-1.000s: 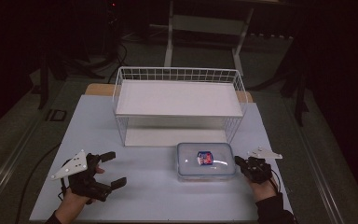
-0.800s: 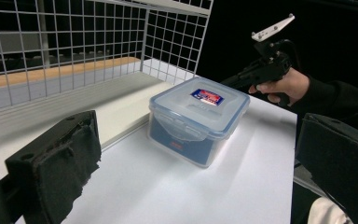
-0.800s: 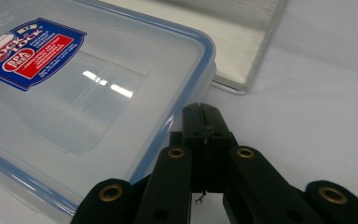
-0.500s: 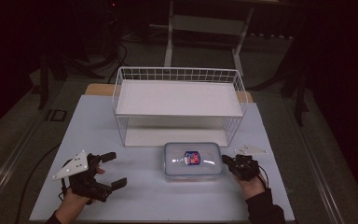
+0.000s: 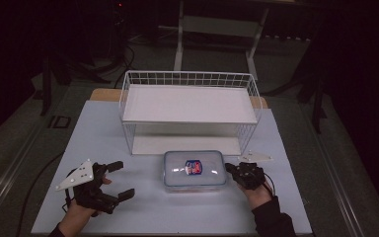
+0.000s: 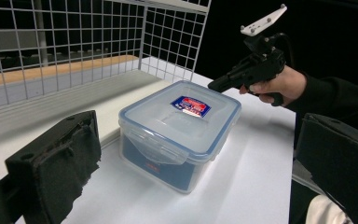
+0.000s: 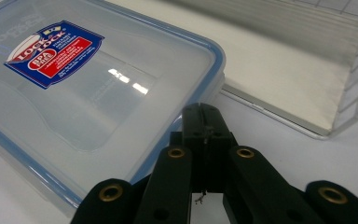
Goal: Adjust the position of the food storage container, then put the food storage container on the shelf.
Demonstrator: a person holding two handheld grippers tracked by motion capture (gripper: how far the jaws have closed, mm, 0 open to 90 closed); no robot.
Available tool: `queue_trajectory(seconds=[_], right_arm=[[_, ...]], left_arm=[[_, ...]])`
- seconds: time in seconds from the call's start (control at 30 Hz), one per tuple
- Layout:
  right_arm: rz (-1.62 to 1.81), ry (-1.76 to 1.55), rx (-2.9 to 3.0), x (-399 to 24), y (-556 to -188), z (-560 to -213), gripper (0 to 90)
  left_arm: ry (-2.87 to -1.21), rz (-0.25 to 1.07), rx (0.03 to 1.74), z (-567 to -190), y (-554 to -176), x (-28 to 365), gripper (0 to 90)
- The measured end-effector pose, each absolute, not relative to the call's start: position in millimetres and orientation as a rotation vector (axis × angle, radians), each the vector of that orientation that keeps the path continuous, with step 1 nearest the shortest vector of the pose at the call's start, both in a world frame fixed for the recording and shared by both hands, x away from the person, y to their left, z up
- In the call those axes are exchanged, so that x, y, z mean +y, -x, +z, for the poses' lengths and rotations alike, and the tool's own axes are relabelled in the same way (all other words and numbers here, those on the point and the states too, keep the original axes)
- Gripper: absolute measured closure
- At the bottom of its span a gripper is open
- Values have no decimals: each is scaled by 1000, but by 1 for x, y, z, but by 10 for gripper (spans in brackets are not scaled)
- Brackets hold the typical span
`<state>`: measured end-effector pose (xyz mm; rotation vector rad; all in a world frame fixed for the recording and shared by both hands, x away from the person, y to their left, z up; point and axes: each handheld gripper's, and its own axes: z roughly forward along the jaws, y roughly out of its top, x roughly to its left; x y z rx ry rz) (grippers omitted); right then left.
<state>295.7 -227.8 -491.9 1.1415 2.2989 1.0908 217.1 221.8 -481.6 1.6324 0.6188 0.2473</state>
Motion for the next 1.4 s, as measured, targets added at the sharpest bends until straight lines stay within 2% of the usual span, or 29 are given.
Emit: queue_trajectory(seconds=[0.37,0.7,0.8,0.93,1.2,1.3,1.4], right_arm=[[1105,-1117,2329,-218,-294,-492,900],[1149,-1128,2294,-222,-291,-488,900],[1191,-1117,2275,-225,-286,-483,863],[1248,-1064,2239,-226,-277,-474,725],[1381,-956,2209,-228,-269,-463,210],[1446,-948,2201,-229,-268,-461,130],[1444,-920,2178,-229,-266,-459,140]], left_arm=[[-1637,244,620,-482,-217,220,0],[-1640,266,695,-482,-224,216,0],[-1656,282,732,-479,-227,210,0],[-1680,295,784,-477,-231,201,0],[-1727,247,818,-473,-245,183,0],[-1754,223,821,-471,-249,176,0],[-1774,188,846,-470,-255,170,0]])
